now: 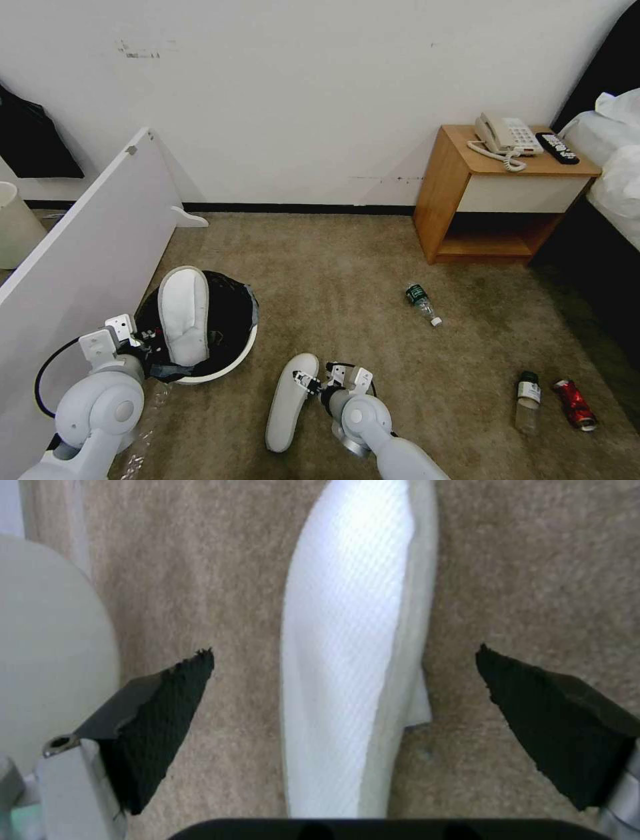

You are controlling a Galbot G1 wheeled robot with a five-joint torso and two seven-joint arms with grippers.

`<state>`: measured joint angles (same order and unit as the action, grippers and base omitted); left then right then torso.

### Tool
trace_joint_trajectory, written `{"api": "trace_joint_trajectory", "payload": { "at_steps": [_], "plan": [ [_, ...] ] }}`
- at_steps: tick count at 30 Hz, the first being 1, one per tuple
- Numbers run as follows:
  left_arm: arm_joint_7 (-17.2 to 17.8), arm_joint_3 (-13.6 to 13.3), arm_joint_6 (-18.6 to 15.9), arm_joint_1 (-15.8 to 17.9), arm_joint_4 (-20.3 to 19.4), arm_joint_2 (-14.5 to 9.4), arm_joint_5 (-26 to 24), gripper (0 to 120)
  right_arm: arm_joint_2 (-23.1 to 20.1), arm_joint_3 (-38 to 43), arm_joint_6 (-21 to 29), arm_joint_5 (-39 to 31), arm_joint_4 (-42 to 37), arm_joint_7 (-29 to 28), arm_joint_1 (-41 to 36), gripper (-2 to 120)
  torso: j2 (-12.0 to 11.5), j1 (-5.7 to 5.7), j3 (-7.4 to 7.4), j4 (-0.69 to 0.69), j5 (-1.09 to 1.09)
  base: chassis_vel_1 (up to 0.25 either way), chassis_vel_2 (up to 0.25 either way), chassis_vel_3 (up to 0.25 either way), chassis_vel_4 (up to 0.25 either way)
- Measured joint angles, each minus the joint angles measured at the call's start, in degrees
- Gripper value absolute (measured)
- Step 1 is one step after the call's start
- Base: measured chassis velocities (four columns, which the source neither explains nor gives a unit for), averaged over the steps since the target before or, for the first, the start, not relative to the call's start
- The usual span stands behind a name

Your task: Pick up the trash bin, then pick up the garbage from the floor and place it into the trash bin.

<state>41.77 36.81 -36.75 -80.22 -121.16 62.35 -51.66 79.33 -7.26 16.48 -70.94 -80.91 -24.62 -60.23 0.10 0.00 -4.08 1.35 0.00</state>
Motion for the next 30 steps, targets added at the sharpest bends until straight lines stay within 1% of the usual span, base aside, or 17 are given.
{"api": "trace_joint_trajectory", "payload": {
  "at_steps": [6, 15, 30],
  "plan": [
    [-0.2, -0.1, 0.1, 0.3, 0.5, 0.1, 0.0, 1, 0.8, -0.4, 0.0, 0.6, 1.2, 0.5, 0.6, 100, 0.0, 0.0, 0.0, 0.0, 0.0, 0.0, 0.0, 0.0, 0.0],
    [-0.6, -1.0, 0.2, 1.1, 1.3, 0.0, 0.1, 1, 1.6, -0.6, -0.2, 1.5, 2.7, 1.6, 1.7, 100, 0.0, 0.0, 0.0, 0.0, 0.0, 0.0, 0.0, 0.0, 0.0],
    [-0.7, -2.0, 0.3, 1.9, 2.0, -0.1, 0.1, 1, 2.0, -1.3, -0.2, 1.6, 2.8, 1.8, 2.4, 100, 0.0, 0.0, 0.0, 0.0, 0.0, 0.0, 0.0, 0.0, 0.0]
  ]
}}
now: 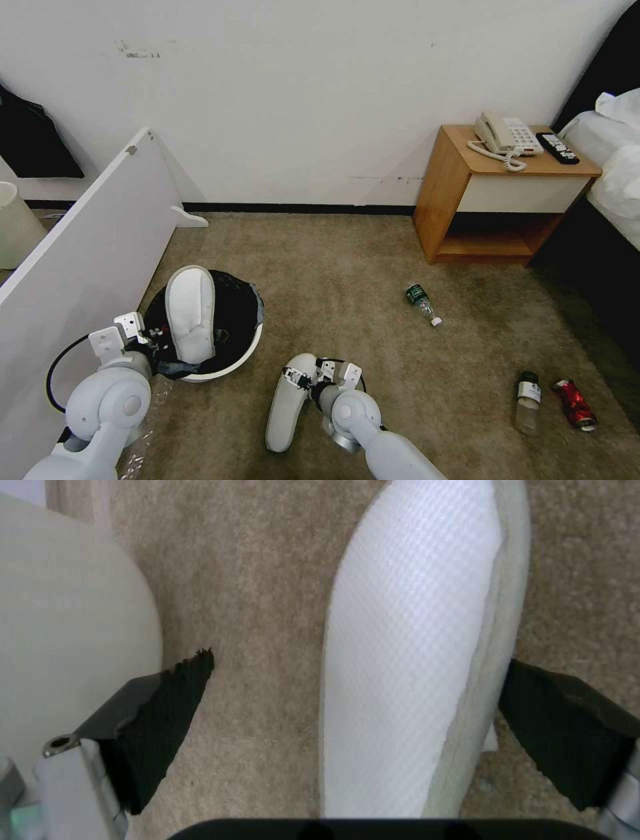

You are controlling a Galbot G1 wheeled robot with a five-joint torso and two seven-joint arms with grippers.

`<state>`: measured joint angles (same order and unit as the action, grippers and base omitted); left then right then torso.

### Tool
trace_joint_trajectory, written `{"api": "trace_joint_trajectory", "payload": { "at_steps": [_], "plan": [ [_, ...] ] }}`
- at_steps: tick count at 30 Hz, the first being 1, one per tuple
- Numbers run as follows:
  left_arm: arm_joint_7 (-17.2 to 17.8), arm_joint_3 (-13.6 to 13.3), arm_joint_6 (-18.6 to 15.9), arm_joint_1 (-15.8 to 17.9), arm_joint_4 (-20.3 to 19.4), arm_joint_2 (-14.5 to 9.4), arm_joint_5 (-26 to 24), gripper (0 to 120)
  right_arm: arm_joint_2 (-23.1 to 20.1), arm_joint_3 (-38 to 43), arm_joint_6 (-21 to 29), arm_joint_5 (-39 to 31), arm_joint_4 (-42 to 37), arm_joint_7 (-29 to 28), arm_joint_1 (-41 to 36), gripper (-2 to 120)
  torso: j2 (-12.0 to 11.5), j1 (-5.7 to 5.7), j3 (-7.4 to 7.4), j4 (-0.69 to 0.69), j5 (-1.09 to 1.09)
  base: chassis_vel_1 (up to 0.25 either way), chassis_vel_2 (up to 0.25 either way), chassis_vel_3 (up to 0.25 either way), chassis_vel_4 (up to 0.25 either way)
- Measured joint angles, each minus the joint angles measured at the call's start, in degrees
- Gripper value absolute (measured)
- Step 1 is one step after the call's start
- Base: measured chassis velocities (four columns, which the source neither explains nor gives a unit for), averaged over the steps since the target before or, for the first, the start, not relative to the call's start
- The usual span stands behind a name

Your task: Pick up the trash bin, then pick up the garbage from the floor and place it into the trash bin.

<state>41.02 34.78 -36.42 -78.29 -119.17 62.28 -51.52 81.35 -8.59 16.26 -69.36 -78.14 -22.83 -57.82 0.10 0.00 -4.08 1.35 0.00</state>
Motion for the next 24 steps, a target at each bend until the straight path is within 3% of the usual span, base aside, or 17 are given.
{"api": "trace_joint_trajectory", "payload": {
  "at_steps": [13, 18, 21, 24],
  "plan": [
    [0.0, -0.2, 0.1, -0.5, -0.1, 0.4, 0.4, 1, 1.3, -0.5, 0.0, 1.9, 2.0, 1.2, 0.9, 99, 0.0, 0.0, 0.0, 0.0, 0.0, 0.0, 0.0, 0.0, 0.0],
    [-0.1, -0.1, 0.1, -0.5, -0.2, 0.5, 0.4, 1, 1.4, -0.7, 0.1, 2.6, 2.6, 1.5, 1.1, 88, 0.0, 0.0, 0.0, 0.0, 0.0, 0.0, 0.0, 0.0, 0.0],
    [-0.1, -0.1, 0.2, -0.5, -0.2, 0.7, 0.5, 1, 1.5, -0.7, 0.1, 2.9, 3.2, 1.6, 1.1, 71, 0.0, 0.0, 0.0, 0.0, 0.0, 0.0, 0.0, 0.0, 0.0],
    [-0.1, -0.1, 0.2, -0.6, -0.2, 0.7, 0.5, 1, 1.5, -0.6, 0.1, 3.0, 3.3, 1.7, 1.2, 66, 0.0, 0.0, 0.0, 0.0, 0.0, 0.0, 0.0, 0.0, 0.0]
  ]
}}
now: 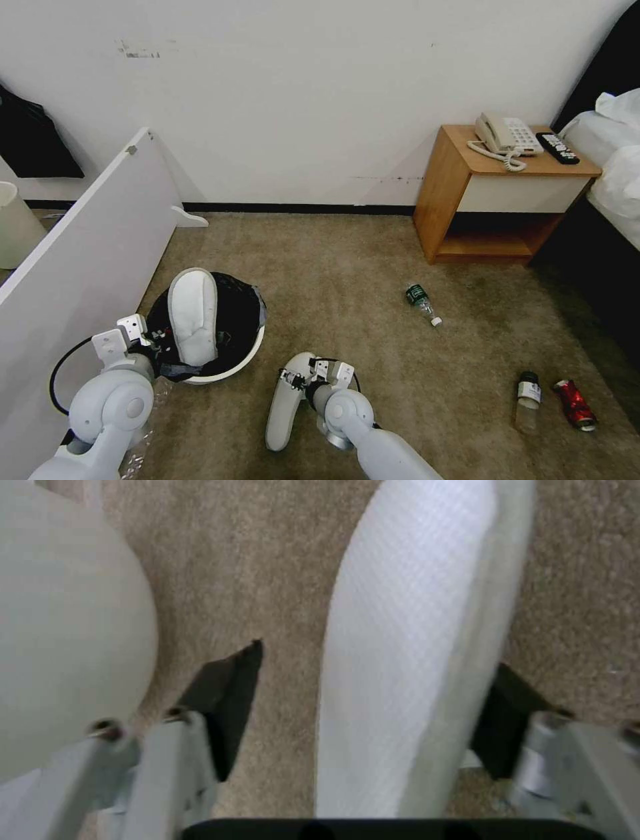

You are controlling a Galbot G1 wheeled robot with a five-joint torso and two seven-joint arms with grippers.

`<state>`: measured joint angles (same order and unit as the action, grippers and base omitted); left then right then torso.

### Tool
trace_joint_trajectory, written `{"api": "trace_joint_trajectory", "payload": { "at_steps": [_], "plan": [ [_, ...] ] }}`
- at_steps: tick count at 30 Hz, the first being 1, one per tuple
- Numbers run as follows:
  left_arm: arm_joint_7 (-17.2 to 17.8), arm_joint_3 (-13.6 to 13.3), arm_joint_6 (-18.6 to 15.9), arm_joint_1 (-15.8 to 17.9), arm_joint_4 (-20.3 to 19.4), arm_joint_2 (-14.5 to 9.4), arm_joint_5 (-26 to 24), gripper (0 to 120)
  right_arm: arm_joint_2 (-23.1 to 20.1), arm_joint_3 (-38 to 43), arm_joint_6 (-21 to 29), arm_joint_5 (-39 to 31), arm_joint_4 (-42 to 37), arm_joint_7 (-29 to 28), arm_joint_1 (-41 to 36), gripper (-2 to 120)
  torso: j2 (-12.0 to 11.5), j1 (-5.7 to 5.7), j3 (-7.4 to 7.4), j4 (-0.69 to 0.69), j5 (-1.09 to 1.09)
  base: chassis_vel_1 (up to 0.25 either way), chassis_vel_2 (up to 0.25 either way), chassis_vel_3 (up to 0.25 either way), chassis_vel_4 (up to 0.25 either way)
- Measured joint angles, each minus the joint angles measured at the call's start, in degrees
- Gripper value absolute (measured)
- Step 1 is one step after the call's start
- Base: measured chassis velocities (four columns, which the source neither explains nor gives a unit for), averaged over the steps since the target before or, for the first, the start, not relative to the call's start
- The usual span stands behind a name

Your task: Pick up the trash bin, then pick up the garbage from the floor and place it into the trash bin.

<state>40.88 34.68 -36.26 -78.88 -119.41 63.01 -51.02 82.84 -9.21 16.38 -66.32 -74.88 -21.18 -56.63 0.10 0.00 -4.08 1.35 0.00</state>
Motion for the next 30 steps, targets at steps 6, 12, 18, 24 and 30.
{"api": "trace_joint_trajectory", "payload": {
  "at_steps": [6, 12, 18, 24, 30],
  "plan": [
    [0.0, 0.0, 0.1, 0.0, 0.0, 0.2, 0.1, 1, 0.0, 0.0, 0.0, 0.1, 0.0, 0.1, 0.1, 42, 0.0, 0.0, 0.0, 0.0, 0.0, 0.0, 0.0, 0.0, 0.0],
    [-0.2, -0.1, 0.1, 0.1, 0.0, 0.5, 0.5, 1, -0.1, 0.0, -0.1, 0.1, -0.2, 0.1, 0.1, 19, 0.0, 0.0, 0.0, 0.0, 0.0, 0.0, 0.0, 0.0, 0.0],
    [-0.4, -0.7, 0.2, 0.3, 0.2, 0.8, 0.8, 1, -0.7, 0.0, -0.3, 0.0, -1.8, -0.3, 0.0, 1, 0.0, 0.0, 0.0, 0.0, -0.01, 0.0, 0.0, 0.0, 0.0],
    [-0.5, -1.3, 0.3, 0.5, 0.3, 1.3, 1.0, 1, -2.1, 0.1, -0.6, -0.1, -3.0, -1.3, 0.1, 1, 0.0, 0.0, 0.01, 0.0, -0.01, 0.0, 0.0, 0.0, 0.0],
    [-1.7, -1.7, 0.4, 0.3, 0.6, 1.5, 1.7, 1, -4.4, 0.2, -1.1, -0.5, -6.3, -3.2, -0.3, 1, 0.0, 0.0, 0.01, 0.0, -0.01, 0.0, 0.0, 0.0, 0.0]
  ]
}}
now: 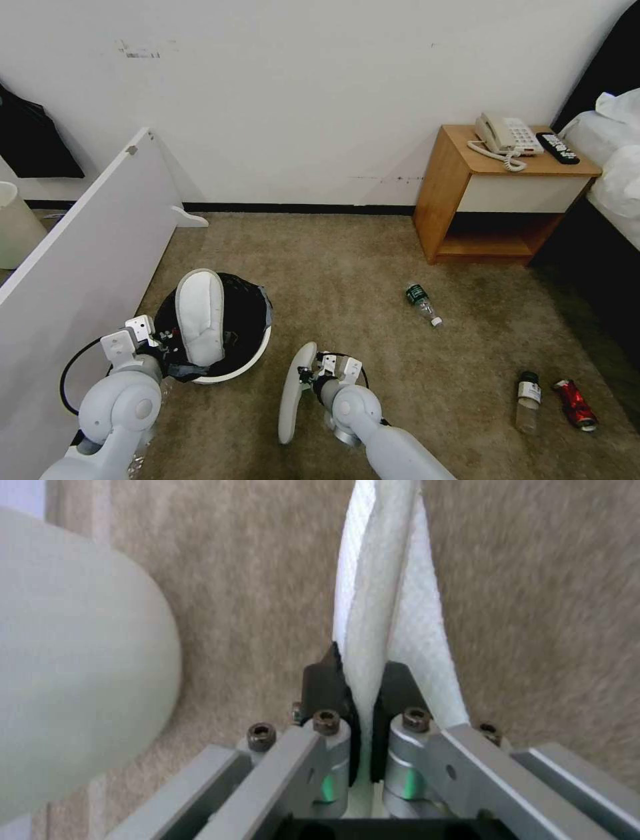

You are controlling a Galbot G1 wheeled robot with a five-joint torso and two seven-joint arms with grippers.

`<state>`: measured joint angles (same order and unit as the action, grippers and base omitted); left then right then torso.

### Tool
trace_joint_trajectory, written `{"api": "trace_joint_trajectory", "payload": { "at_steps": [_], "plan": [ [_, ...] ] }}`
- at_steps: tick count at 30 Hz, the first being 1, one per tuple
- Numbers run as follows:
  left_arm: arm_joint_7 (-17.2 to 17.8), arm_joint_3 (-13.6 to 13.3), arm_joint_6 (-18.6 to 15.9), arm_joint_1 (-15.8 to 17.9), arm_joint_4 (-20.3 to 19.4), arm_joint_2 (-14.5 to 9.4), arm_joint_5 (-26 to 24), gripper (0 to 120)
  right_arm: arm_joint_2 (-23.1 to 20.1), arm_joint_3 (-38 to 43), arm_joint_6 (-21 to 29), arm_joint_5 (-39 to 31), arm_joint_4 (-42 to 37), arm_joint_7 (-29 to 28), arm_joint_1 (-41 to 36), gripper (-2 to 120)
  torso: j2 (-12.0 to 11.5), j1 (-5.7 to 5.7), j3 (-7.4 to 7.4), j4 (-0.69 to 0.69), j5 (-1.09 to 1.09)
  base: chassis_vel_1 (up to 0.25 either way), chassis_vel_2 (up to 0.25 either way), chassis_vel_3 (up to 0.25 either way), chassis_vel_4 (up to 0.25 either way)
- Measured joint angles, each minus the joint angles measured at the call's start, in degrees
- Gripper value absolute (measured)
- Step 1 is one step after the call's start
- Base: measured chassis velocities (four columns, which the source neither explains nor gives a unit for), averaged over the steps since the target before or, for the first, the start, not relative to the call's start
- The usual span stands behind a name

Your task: Pick up the trash bin, then pick up the garbage from the floor and place it into the trash bin.

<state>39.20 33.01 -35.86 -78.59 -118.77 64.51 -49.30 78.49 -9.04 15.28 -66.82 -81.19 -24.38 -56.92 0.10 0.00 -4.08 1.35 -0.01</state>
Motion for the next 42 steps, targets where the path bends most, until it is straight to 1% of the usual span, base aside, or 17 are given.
{"api": "trace_joint_trajectory", "payload": {
  "at_steps": [6, 8, 10, 11, 12, 15, 18, 22, 24, 26, 28, 30, 31, 32, 38, 40, 42],
  "plan": [
    [-1.8, -1.2, -0.4, -0.2, -0.1, -0.1, 0.0, 1, -4.4, 0.7, -0.9, 2.1, -6.7, -1.7, 0.3, 1, 0.0, 0.0, 0.0, 0.0, 0.0, 0.0, 0.0, 0.0, 0.0],
    [-2.6, -2.3, -0.9, -0.2, -0.4, -0.6, -0.6, 1, -9.0, 1.5, -1.1, 3.7, -11.4, -1.7, 1.1, 1, 0.0, 0.0, 0.0, -0.01, -0.02, 0.0, 0.0, 0.0, 0.0],
    [-2.7, -2.6, -0.9, -0.2, -0.5, -0.8, -0.7, 1, -10.3, 1.6, -1.1, 4.2, -12.3, -1.7, 1.3, 1, 0.0, 0.0, 0.0, -0.01, -0.01, 0.0, 0.0, 0.0, 0.0],
    [-2.8, -3.3, -1.1, -0.1, -0.5, -1.1, -1.0, 1, -14.2, 2.0, -1.5, 5.9, -14.6, -1.7, 1.6, 1, 0.0, 0.0, 0.0, 0.0, 0.01, 0.0, 0.0, 0.0, 0.0],
    [-2.8, -3.3, -1.1, -0.1, -0.5, -1.1, -1.0, 1, -14.2, 2.0, -1.5, 5.9, -14.6, -1.7, 1.6, 1, 0.0, 0.0, 0.0, 0.0, 0.01, 0.0, 0.0, 0.0, 0.0],
    [-2.8, -4.6, -1.8, 0.4, -0.8, -1.8, -2.4, 1, -21.5, 3.6, -2.0, 8.3, -20.1, -1.6, 1.7, 1, 0.0, 0.0, 0.0, 0.03, 0.01, 0.0, 0.0, 0.0, 0.0],
    [-2.7, -4.9, -2.0, 0.5, -0.9, -2.1, -2.8, 1, -23.4, 4.2, -2.3, 8.9, -22.2, -1.8, 1.7, 1, 0.0, 0.0, -0.01, 0.02, -0.01, 0.0, 0.0, 0.0, 0.0],
    [-2.3, -5.3, -2.5, 0.2, -1.6, -2.8, -4.9, 1, -28.5, 5.7, -3.0, 10.5, -27.2, -2.0, 1.8, 1, 0.0, 0.0, -0.01, 0.0, -0.01, 0.0, 0.0, 0.0, 0.0],
    [-2.2, -5.3, -2.6, 0.0, -1.8, -3.0, -5.3, 1, -29.3, 5.8, -3.1, 10.8, -28.0, -1.9, 2.0, 1, 0.0, 0.0, -0.01, 0.01, -0.01, 0.0, 0.0, 0.0, 0.0],
    [-2.0, -5.4, -3.0, 0.0, -2.0, -3.4, -6.6, 1, -32.6, 6.4, -3.6, 12.6, -31.1, -1.1, 2.7, 1, 0.0, 0.0, 0.0, -0.01, -0.01, 0.0, 0.0, 0.0, 0.0],
    [-1.9, -5.5, -3.1, 0.2, -1.9, -3.4, -7.0, 1, -33.7, 6.6, -3.7, 13.2, -31.9, -0.7, 2.8, 1, 0.0, 0.0, -0.01, -0.02, 0.0, 0.0, 0.0, 0.0, 0.0],
    [-2.1, -6.2, -3.7, 0.6, -1.9, -3.6, -8.1, 1, -37.3, 8.0, -4.4, 15.0, -35.0, 0.7, 3.2, 1, 0.0, 0.0, -0.01, 0.01, 0.01, 0.0, 0.0, 0.0, 0.0],
    [-2.1, -6.2, -3.7, 0.6, -1.9, -3.6, -8.1, 1, -37.3, 8.0, -4.4, 15.0, -35.0, 0.7, 3.2, 1, 0.0, 0.0, -0.01, 0.01, 0.01, 0.0, 0.0, 0.0, 0.0],
    [-2.3, -6.7, -4.0, 1.0, -1.9, -3.7, -8.4, 1, -39.6, 9.0, -4.8, 15.4, -36.8, 1.9, 3.3, 1, 0.0, 0.0, 0.0, 0.01, 0.01, 0.0, 0.0, 0.0, 0.0],
    [-2.7, -8.0, -4.8, 1.7, -2.0, -3.8, -9.6, 1, -43.9, 11.6, -5.8, 16.3, -40.2, 4.4, 3.3, 1, 0.0, 0.0, -0.01, 0.01, 0.02, 0.0, 0.0, 0.0, 0.0],
    [-2.4, -9.1, -5.2, 2.2, -2.8, -4.1, -10.5, 1, -46.4, 13.7, -6.7, 17.2, -42.3, 7.3, 3.3, 1, 0.0, 0.0, -0.01, 0.0, 0.01, 0.0, 0.0, 0.0, 0.0],
    [-2.4, -9.4, -5.3, 2.5, -3.0, -4.3, -10.9, 1, -46.9, 14.3, -7.0, 17.3, -43.0, 8.2, 3.3, 1, 0.0, 0.0, 0.0, 0.01, 0.01, 0.0, 0.0, 0.0, 0.0]
  ]
}}
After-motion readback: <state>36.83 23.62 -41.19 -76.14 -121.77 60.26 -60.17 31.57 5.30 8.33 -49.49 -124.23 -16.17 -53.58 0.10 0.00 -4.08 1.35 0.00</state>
